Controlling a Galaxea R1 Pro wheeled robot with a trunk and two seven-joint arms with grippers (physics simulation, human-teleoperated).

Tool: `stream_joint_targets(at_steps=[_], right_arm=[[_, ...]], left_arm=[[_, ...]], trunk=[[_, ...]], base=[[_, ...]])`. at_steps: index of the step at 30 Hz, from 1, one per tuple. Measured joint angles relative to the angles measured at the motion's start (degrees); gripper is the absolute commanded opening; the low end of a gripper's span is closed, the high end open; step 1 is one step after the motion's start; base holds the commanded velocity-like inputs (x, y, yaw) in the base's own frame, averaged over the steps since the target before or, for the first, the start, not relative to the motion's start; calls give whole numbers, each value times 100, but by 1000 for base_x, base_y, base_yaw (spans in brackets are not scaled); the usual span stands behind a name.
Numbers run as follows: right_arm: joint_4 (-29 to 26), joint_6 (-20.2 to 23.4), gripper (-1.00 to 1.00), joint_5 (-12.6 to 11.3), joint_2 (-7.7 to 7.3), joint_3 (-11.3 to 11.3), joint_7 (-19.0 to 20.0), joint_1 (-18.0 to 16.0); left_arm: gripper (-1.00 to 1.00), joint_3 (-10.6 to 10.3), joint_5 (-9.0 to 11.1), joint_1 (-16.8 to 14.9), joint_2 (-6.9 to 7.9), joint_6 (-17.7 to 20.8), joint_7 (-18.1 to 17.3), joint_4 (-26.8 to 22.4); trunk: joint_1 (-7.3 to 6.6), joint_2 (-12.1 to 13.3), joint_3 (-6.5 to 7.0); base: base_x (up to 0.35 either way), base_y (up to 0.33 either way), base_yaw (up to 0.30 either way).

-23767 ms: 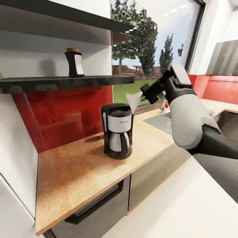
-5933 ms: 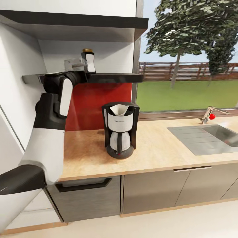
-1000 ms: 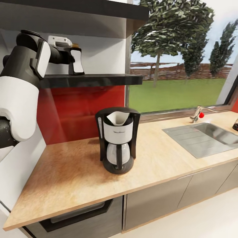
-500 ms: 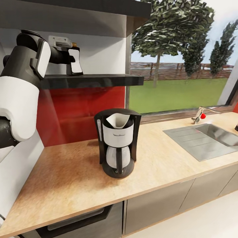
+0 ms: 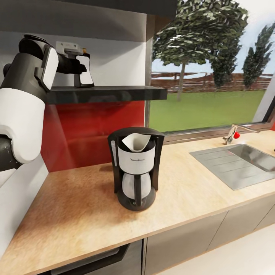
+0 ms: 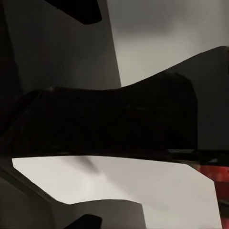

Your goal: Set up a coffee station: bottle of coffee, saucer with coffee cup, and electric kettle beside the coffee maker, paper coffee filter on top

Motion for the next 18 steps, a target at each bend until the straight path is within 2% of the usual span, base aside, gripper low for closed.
stream_joint_targets(at_steps=[5,14,18], right_arm=[[-1,0,100,0,0,0,0,0],[0,0,100,0,0,0,0,0],[2,0,100,1,0,0,0,0]], left_arm=[[100,0,-1,0,5,1,0,1],[100,0,-1,0,10,2,0,0],[100,0,-2,0,21,2,0,0]], trunk=[[1,2,0],[1,1,0],[-1,1,0]], base=[[110,-41,0],[18,-4,0],[170,0,0]])
